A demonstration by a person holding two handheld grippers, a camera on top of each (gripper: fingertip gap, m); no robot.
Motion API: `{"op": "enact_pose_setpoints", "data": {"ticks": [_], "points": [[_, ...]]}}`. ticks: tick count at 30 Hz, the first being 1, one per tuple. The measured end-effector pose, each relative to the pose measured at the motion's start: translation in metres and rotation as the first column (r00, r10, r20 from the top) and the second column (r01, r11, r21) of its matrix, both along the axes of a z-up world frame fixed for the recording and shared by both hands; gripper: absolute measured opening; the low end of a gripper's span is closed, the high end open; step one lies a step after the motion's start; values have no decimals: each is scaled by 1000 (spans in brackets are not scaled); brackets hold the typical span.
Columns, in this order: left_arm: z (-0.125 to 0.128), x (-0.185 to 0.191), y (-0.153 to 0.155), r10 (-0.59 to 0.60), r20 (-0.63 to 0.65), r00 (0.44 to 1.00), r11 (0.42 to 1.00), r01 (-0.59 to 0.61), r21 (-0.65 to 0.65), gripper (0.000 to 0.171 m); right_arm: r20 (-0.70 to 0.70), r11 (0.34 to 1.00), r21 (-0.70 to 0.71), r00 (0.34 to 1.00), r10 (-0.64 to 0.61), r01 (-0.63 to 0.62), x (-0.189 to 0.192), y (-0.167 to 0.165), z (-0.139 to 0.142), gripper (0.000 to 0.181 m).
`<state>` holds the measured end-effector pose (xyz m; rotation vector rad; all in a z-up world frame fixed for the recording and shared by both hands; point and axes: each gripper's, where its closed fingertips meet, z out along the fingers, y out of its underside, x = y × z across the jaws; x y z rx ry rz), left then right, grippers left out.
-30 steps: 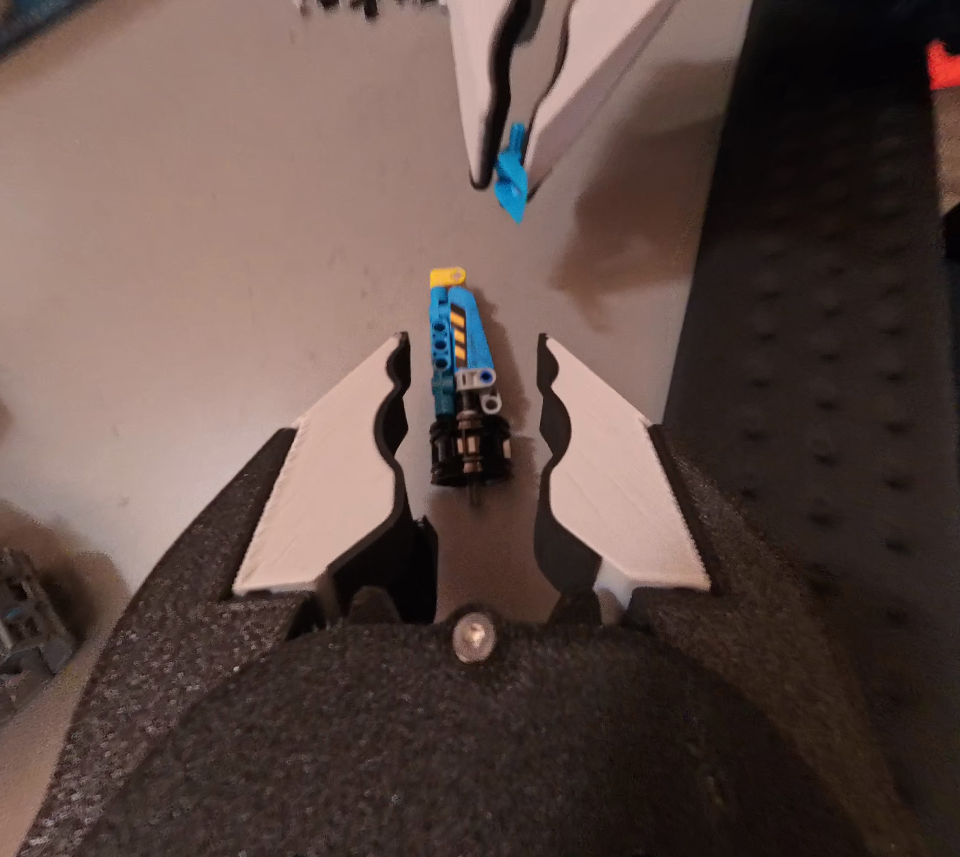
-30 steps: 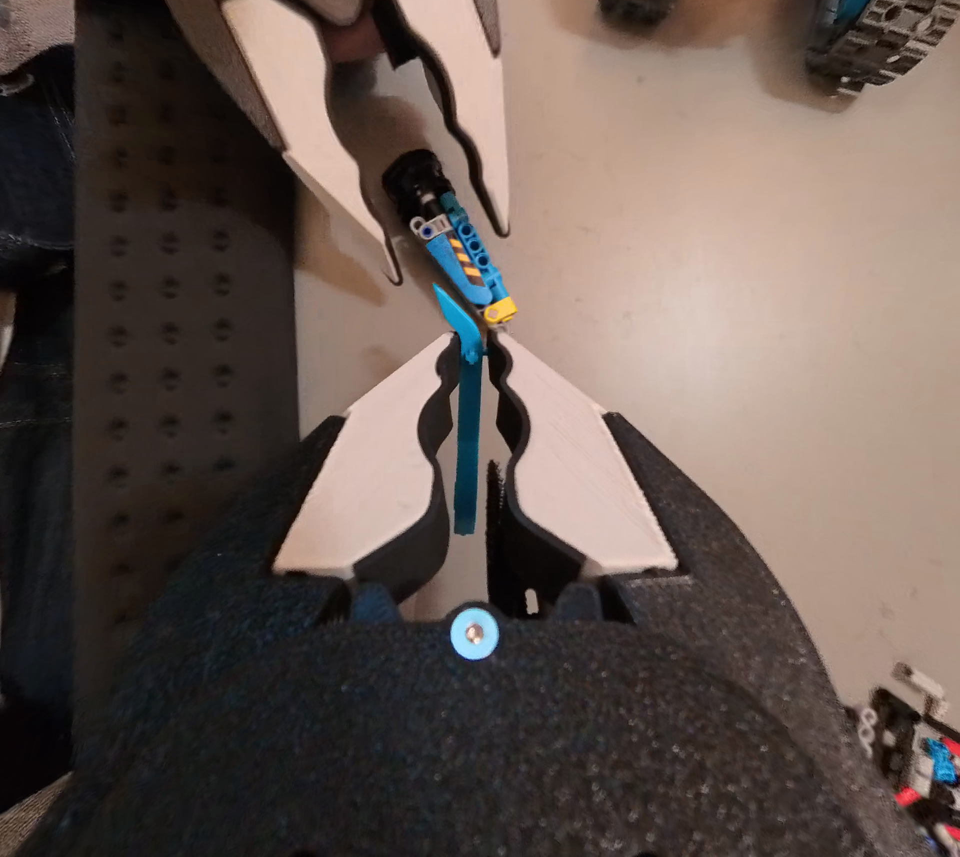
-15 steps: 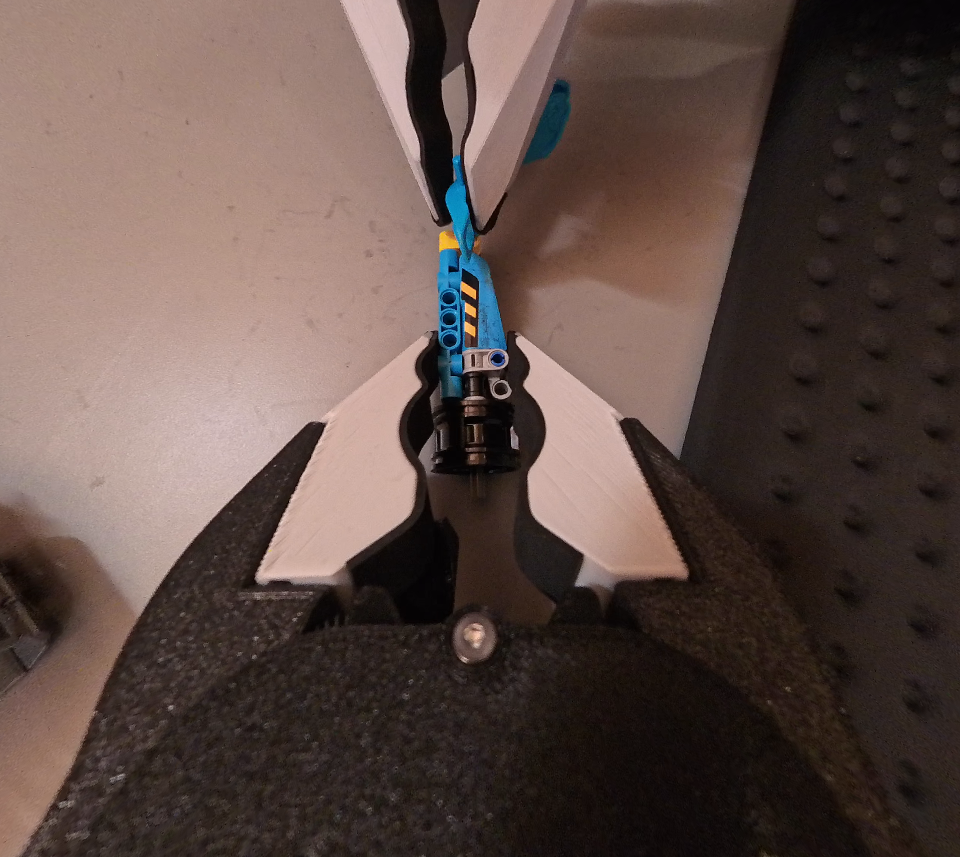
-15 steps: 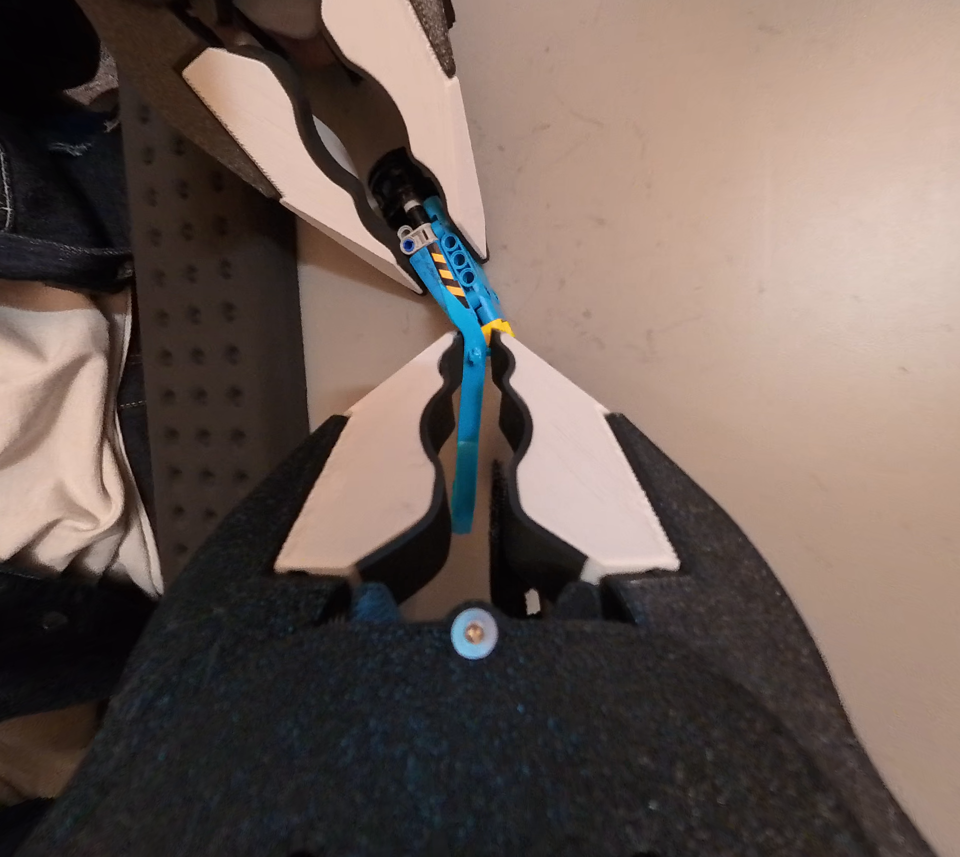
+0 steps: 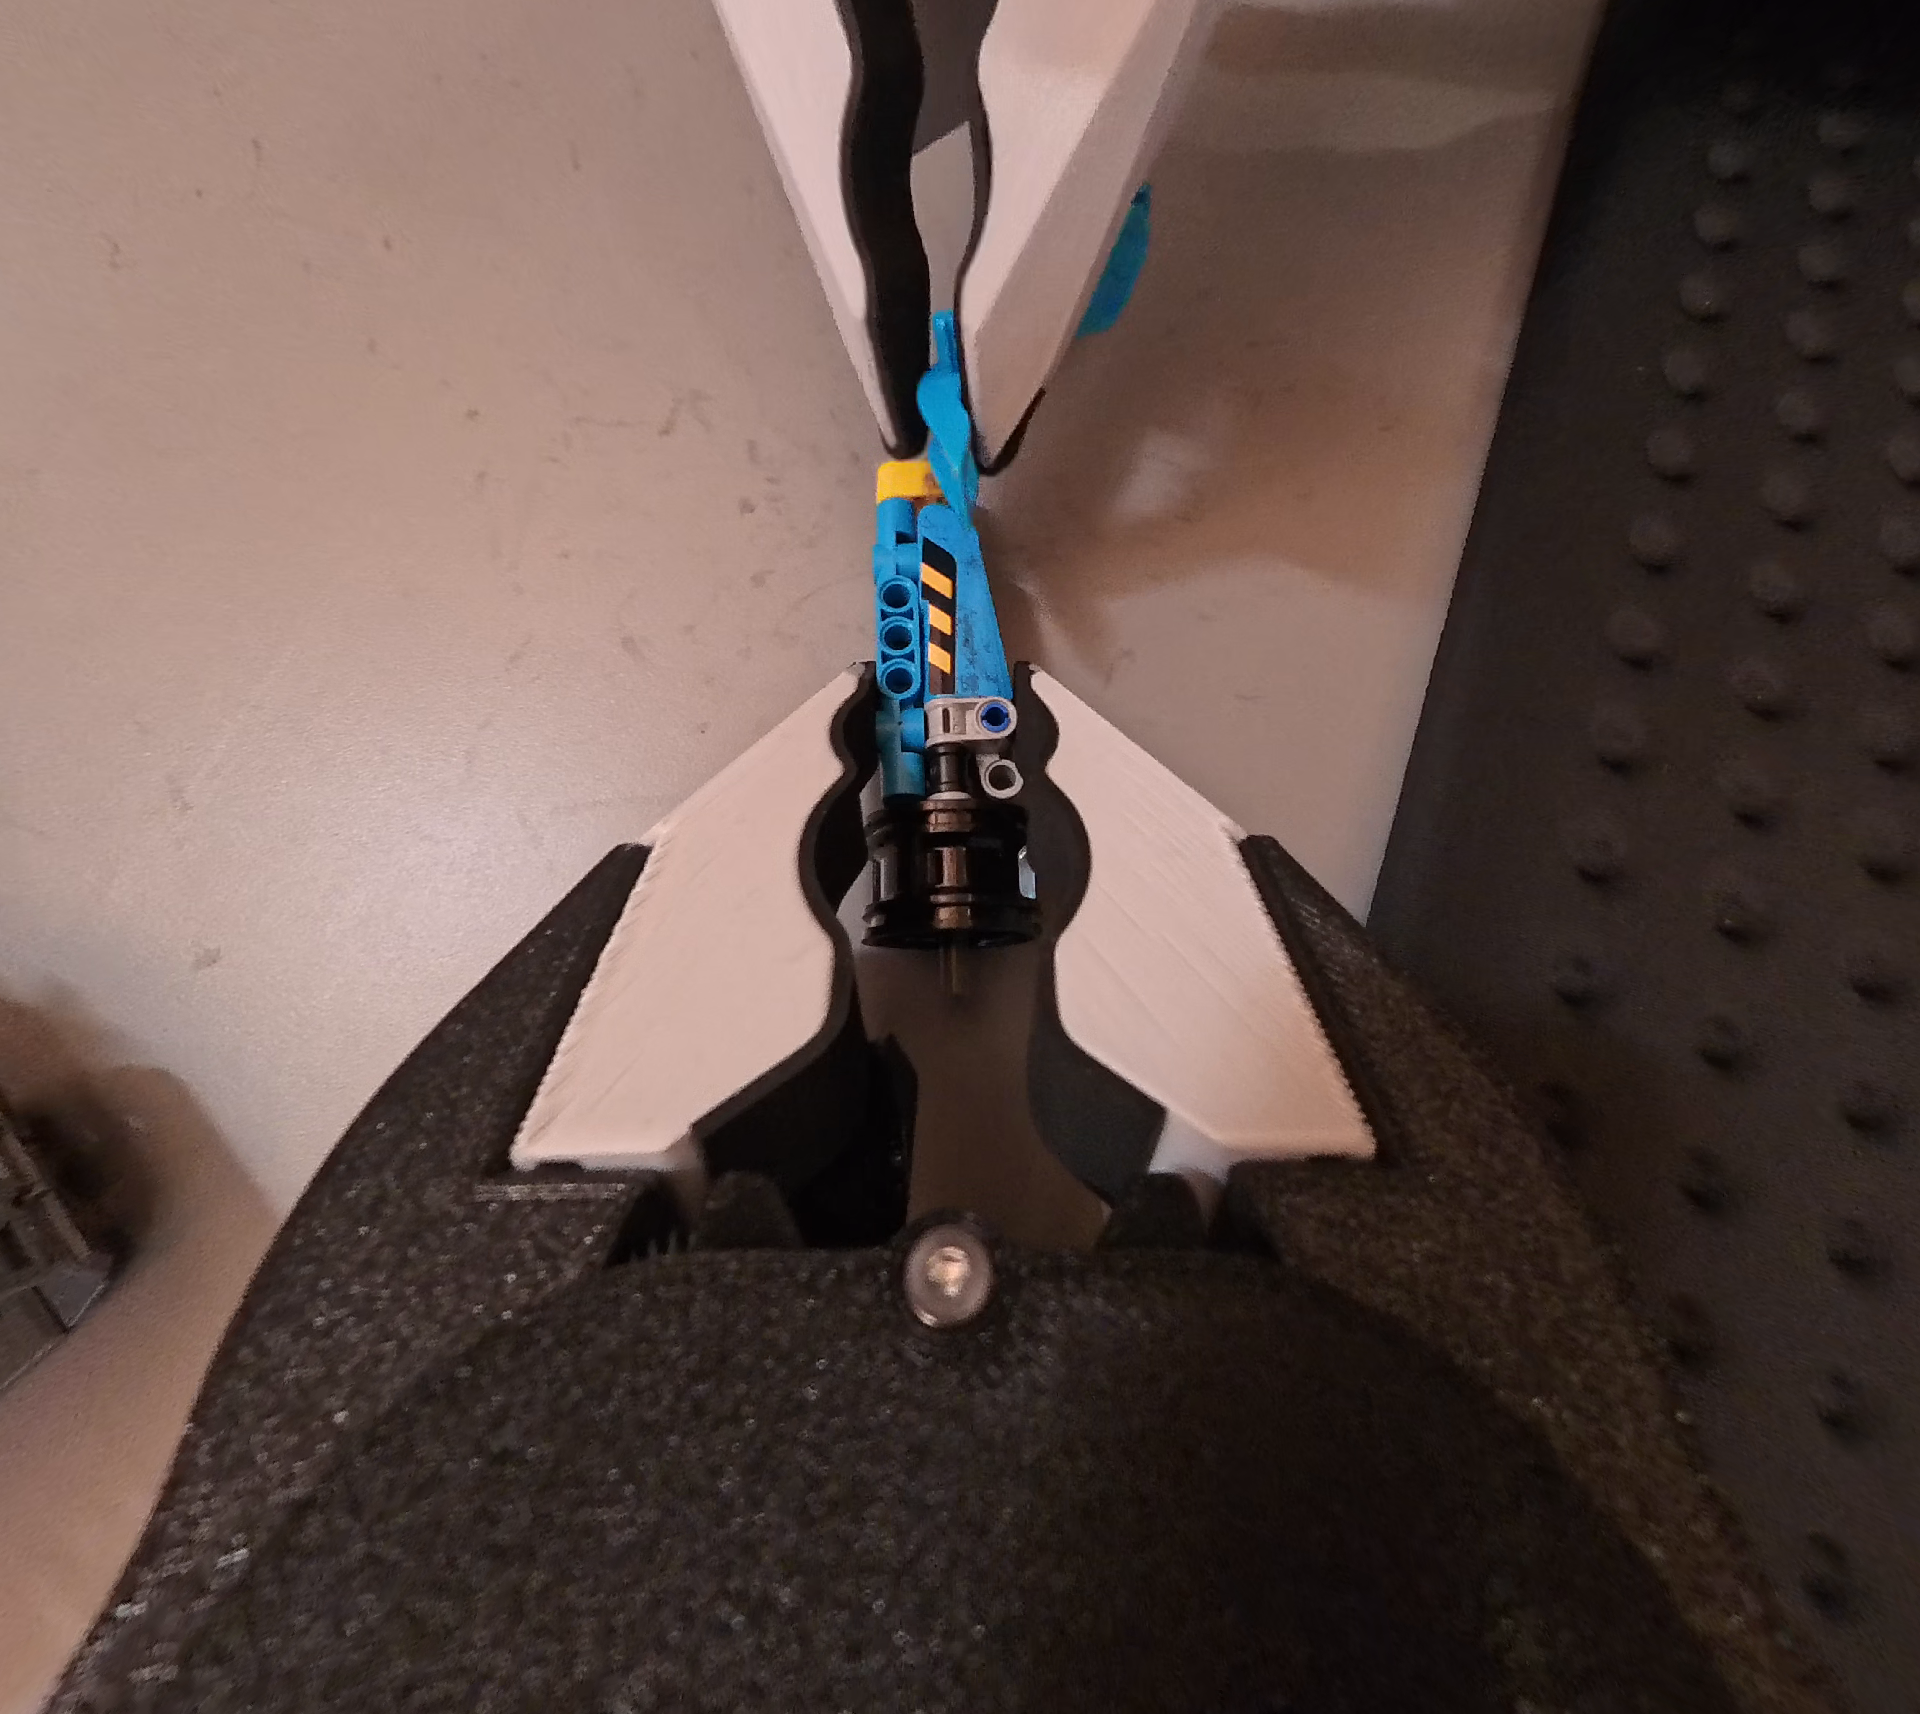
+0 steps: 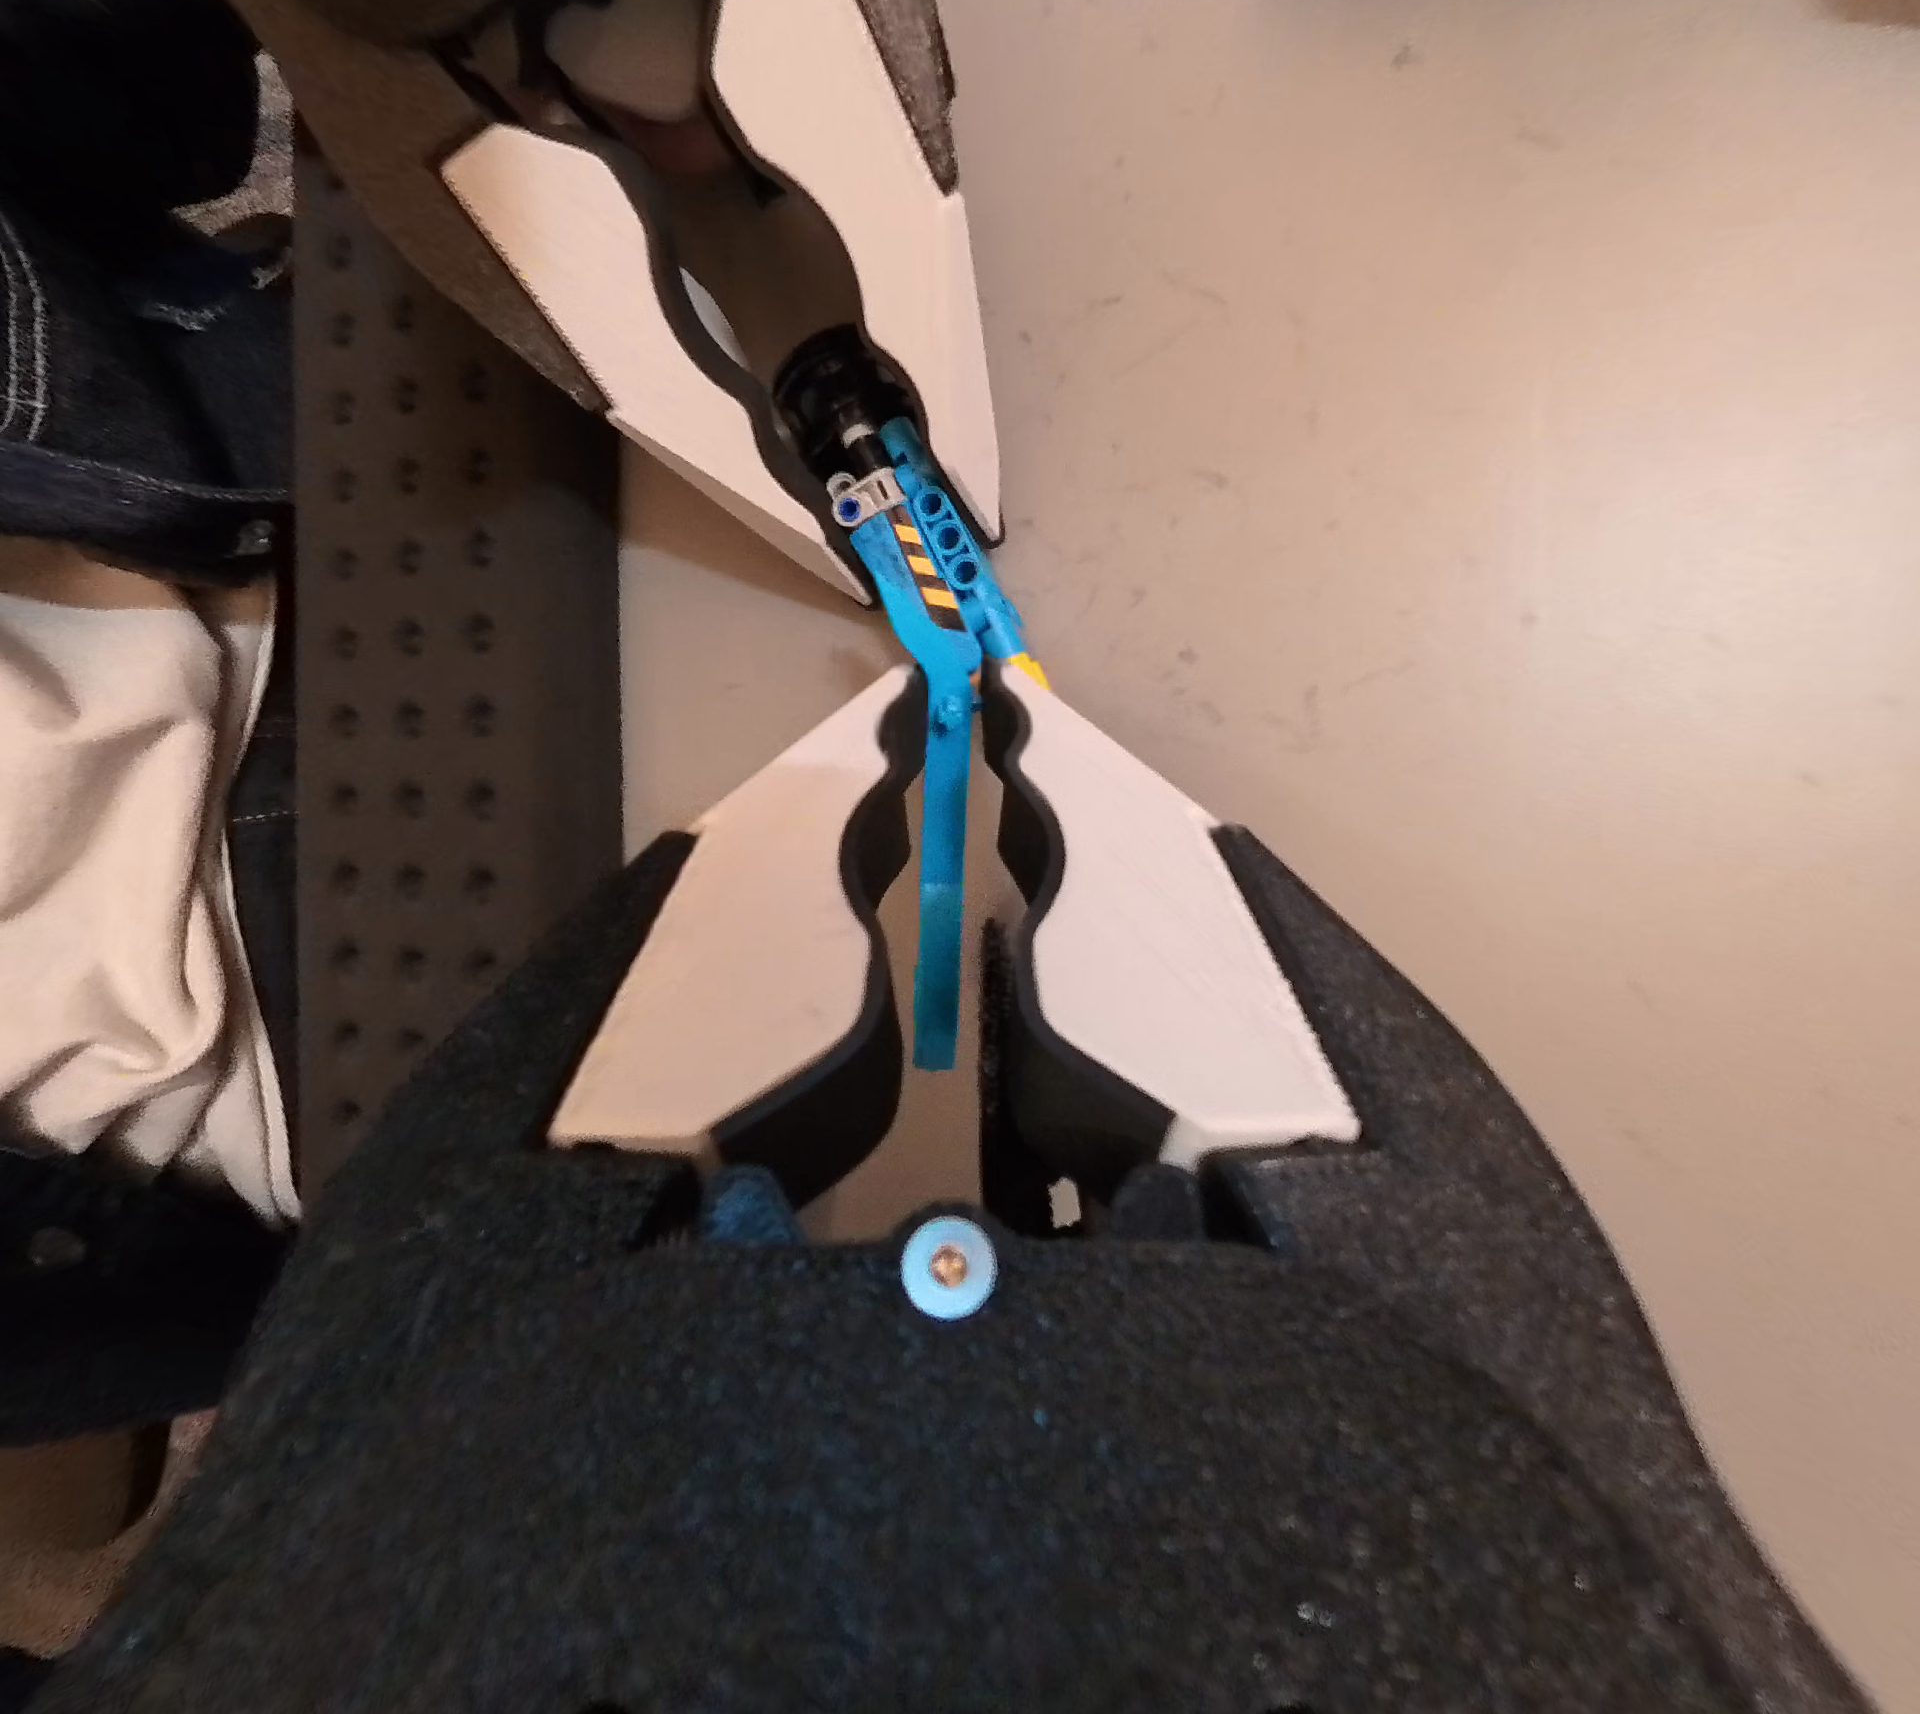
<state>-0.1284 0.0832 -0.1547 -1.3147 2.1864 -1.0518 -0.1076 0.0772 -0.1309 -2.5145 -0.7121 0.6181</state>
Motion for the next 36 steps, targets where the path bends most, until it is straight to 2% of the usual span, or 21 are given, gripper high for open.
{"op": "enact_pose_setpoints", "data": {"ticks": [17, 21, 26, 36], "points": [[0, 0, 0, -3, -1, 1000, 1000, 3, -1, 24, 13, 1000, -17, 1000, 1, -1, 4, 2, -4, 8], [0, 0, 0, -5, -1, 1000, 1000, 5, 0, 24, 56, 1000, -13, 998, 3, -3, 5, 4, -5, 8], [0, 0, -1, -10, -1, 1000, 1000, 10, 0, 24, 118, 999, -20, 992, 47, -45, 5, 2, -5, 8], [0, 0, -2, -16, -1, 1000, 1000, 16, 1, 25, 115, 996, -7, 989, 91, -91, 4, -1, -5, 8]]}}
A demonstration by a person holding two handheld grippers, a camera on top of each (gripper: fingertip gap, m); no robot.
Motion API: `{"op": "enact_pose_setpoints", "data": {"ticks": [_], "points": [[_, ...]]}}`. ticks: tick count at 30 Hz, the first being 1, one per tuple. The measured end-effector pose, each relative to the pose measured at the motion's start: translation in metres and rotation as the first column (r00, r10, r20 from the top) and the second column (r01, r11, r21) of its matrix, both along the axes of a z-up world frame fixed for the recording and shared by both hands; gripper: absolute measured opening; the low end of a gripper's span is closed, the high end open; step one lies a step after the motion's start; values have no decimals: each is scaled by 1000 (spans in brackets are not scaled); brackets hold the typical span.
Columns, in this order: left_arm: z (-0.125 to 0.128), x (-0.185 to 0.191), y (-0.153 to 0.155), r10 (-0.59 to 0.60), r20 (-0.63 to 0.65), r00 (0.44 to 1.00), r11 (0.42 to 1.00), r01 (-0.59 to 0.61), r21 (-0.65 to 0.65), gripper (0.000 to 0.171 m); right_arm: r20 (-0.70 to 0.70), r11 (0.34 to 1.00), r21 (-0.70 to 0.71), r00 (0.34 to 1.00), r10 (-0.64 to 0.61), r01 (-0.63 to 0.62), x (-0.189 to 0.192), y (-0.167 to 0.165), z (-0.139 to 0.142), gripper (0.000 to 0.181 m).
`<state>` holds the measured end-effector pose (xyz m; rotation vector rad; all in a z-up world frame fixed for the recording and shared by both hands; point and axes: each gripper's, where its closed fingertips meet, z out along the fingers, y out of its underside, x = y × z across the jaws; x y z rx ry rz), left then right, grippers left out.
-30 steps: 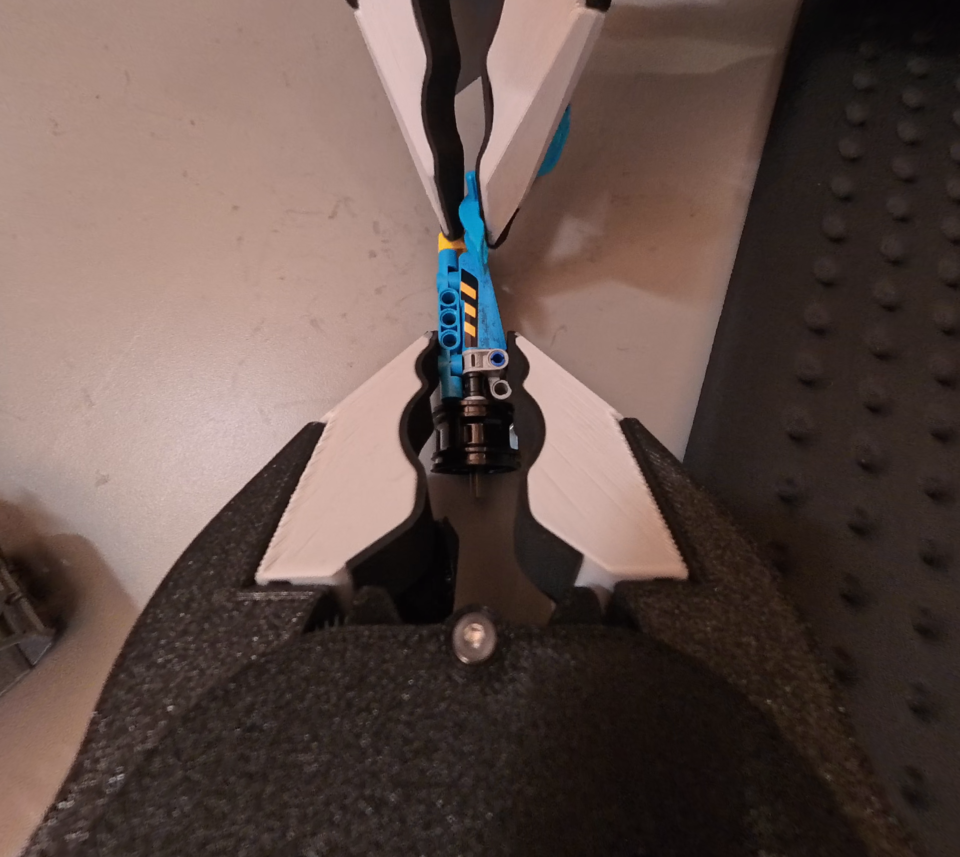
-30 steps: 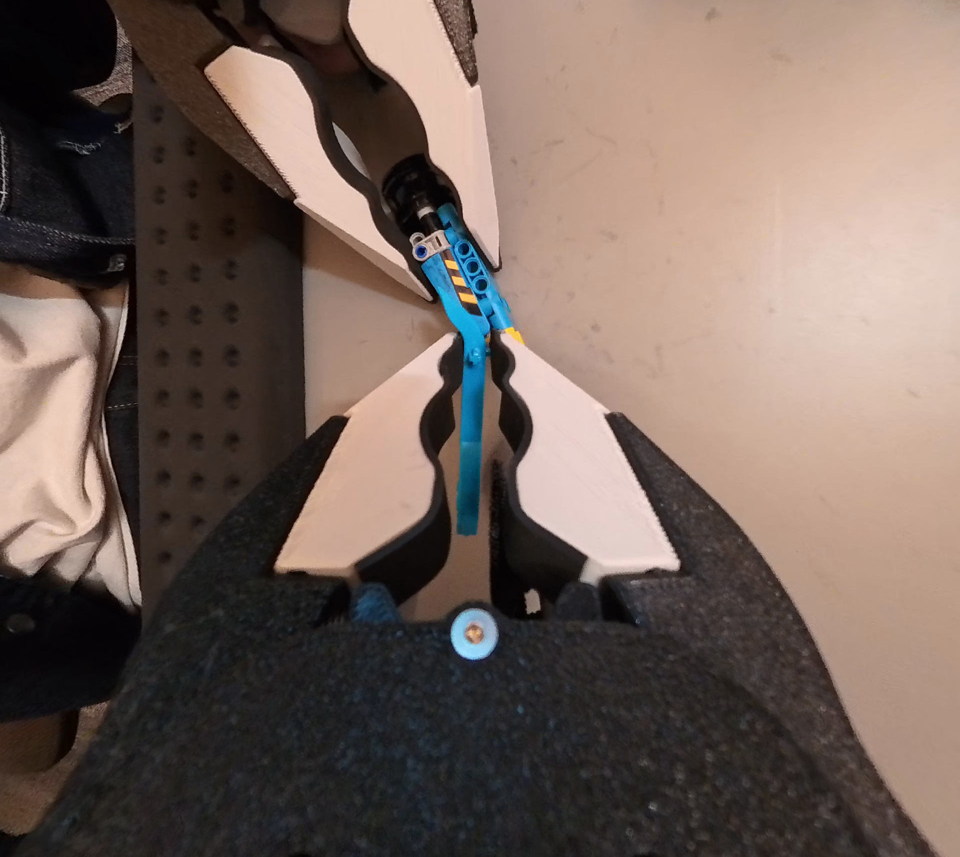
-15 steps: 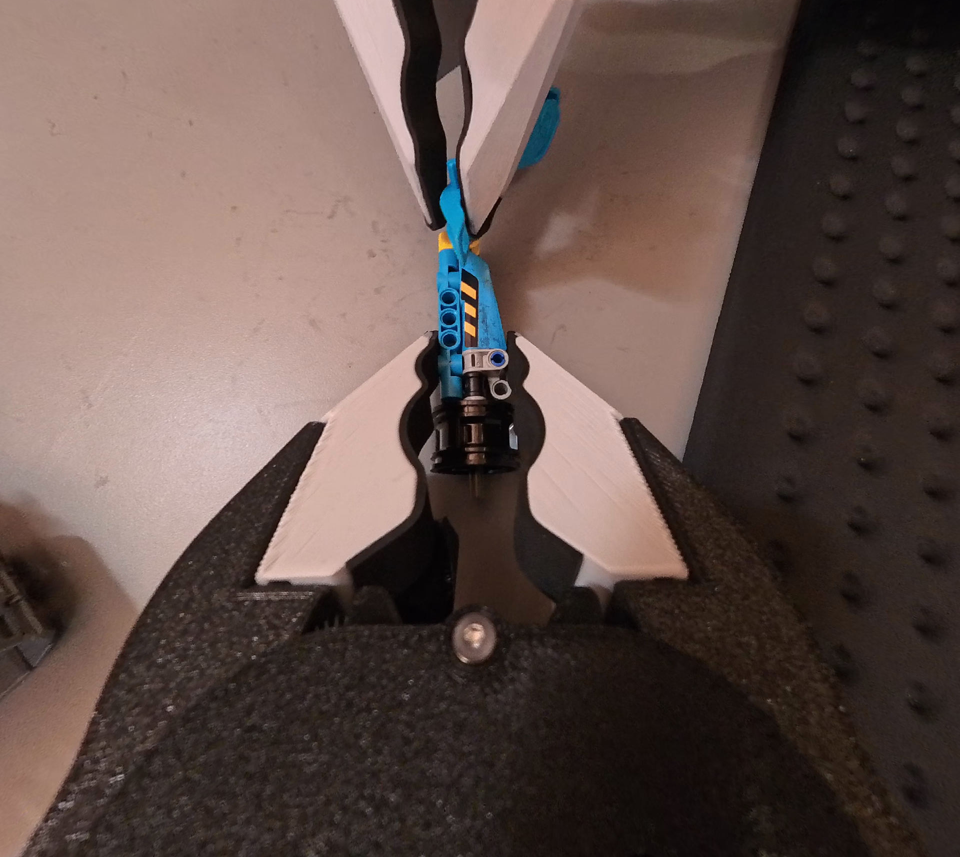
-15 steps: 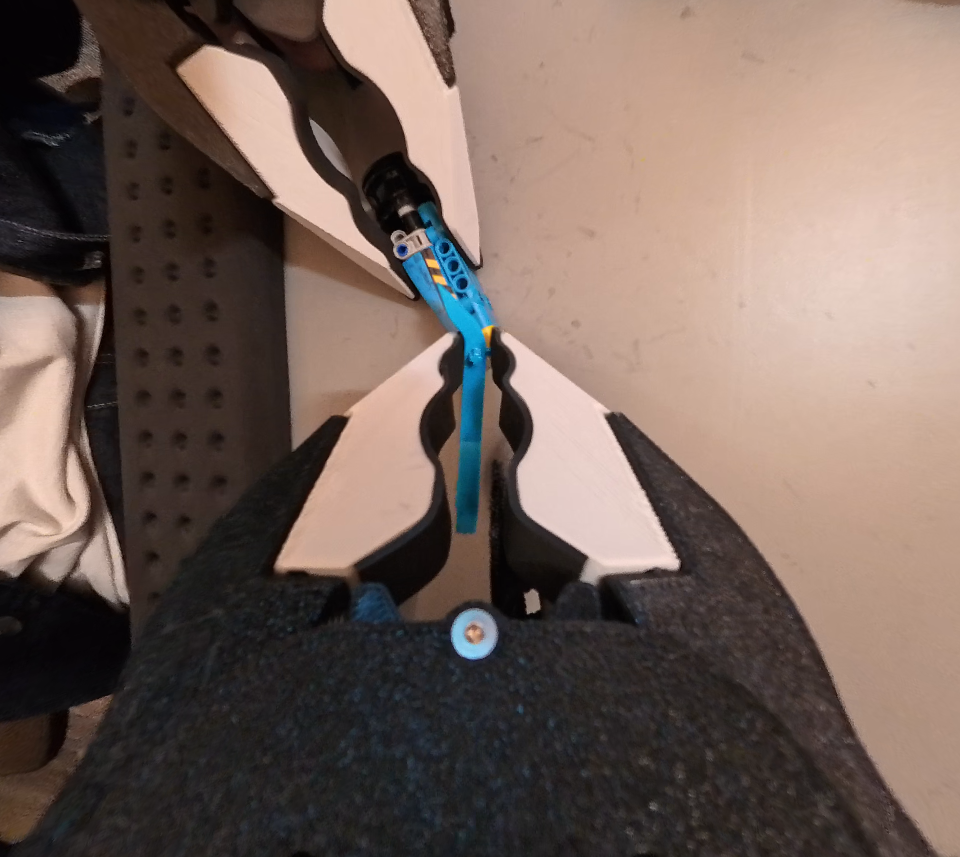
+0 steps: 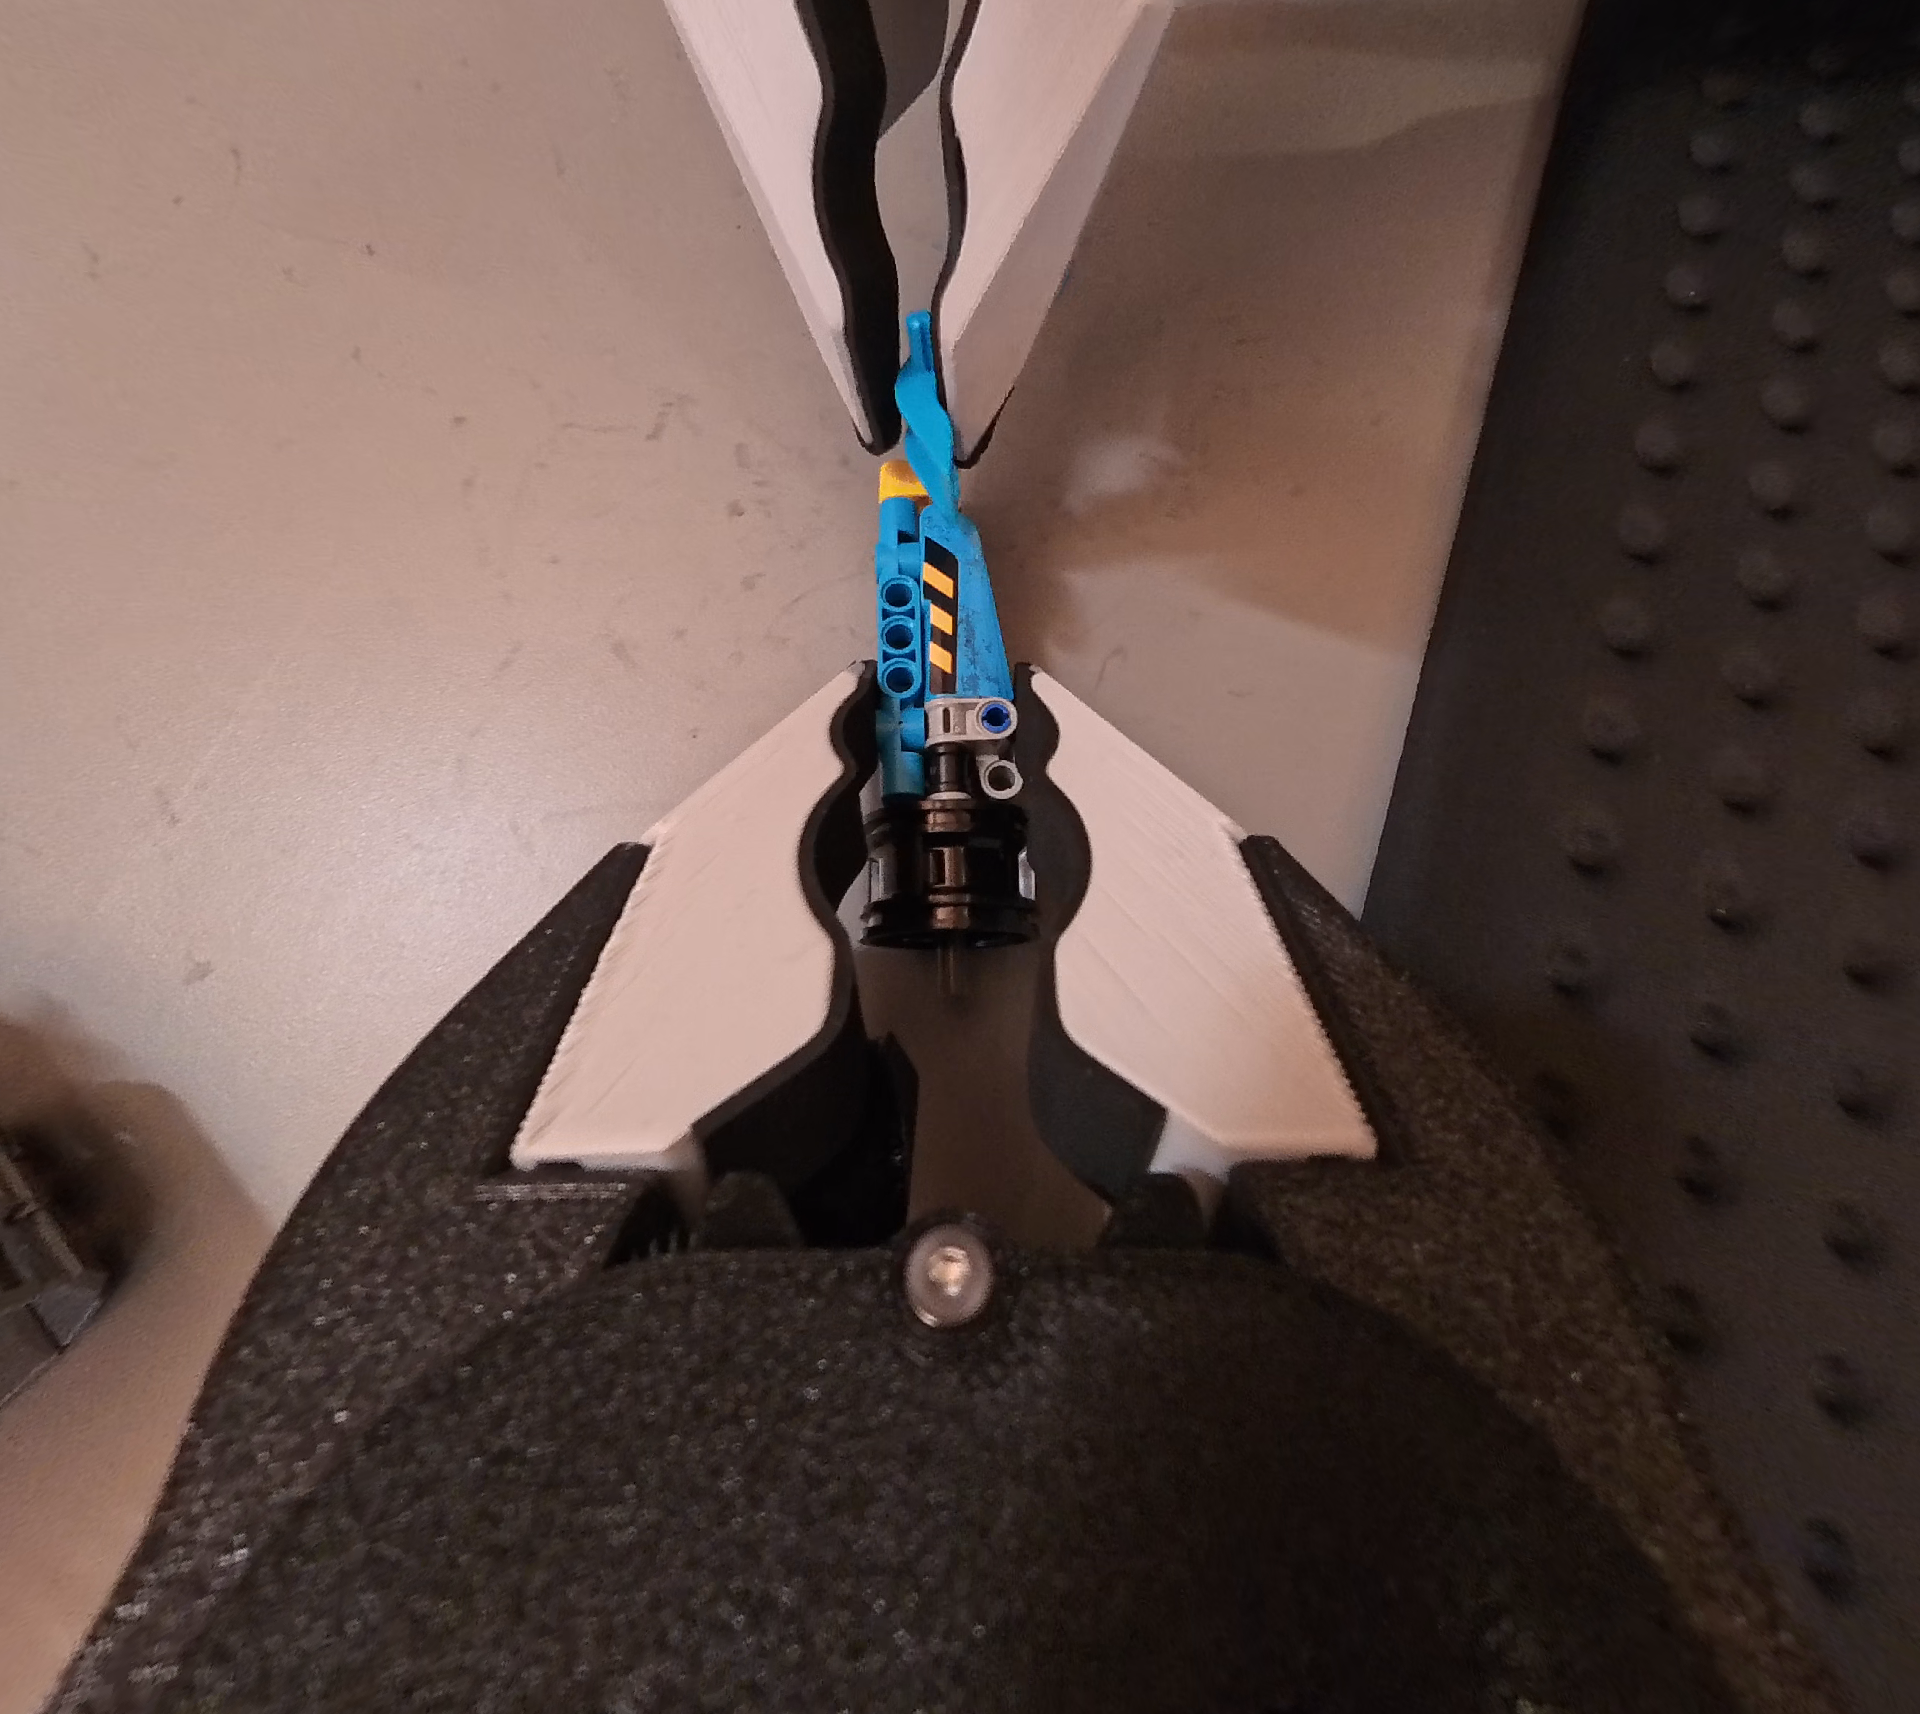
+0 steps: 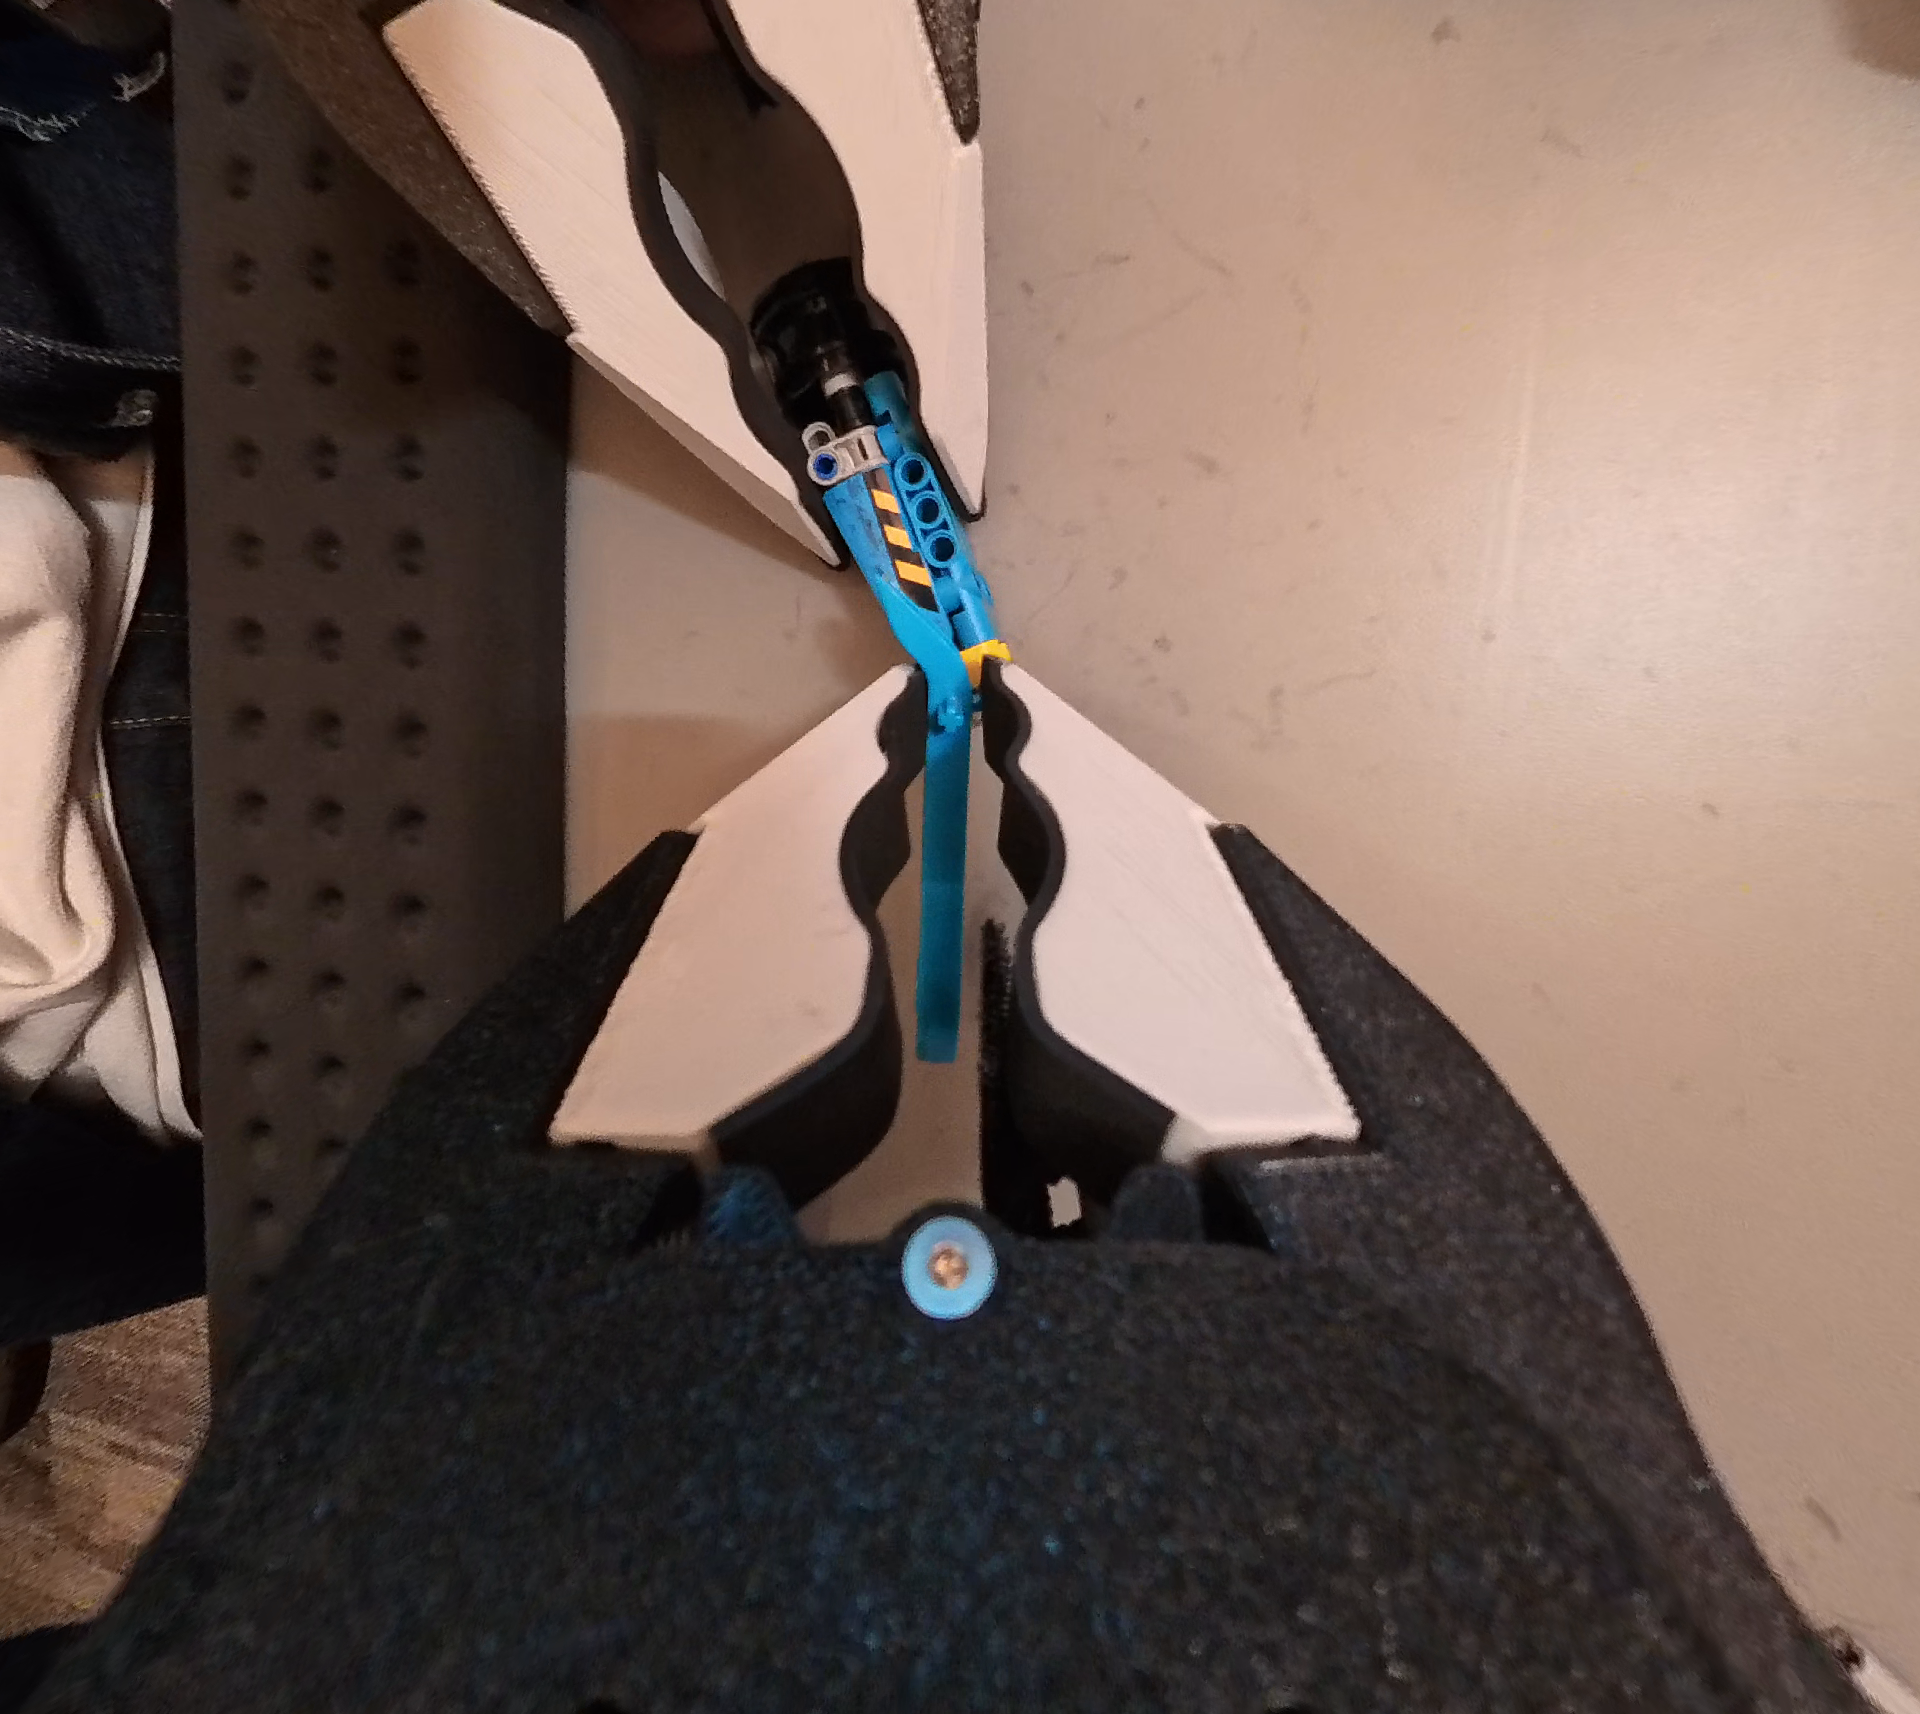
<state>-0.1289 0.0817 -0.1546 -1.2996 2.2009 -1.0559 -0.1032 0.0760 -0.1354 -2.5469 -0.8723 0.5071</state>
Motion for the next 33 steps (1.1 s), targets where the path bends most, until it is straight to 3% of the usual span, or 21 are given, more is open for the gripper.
{"op": "enact_pose_setpoints", "data": {"ticks": [23, 33], "points": [[0, 0, 0, -2, -1, 1000, 1000, 2, -1, 24, 101, 998, -21, 993, 67, -65, -1, -2, -1, 8], [0, 0, 0, -5, -1, 1000, 1000, 5, -1, 24, 194, 989, -112, 974, 121, -100, 0, -3, -4, 7]]}}
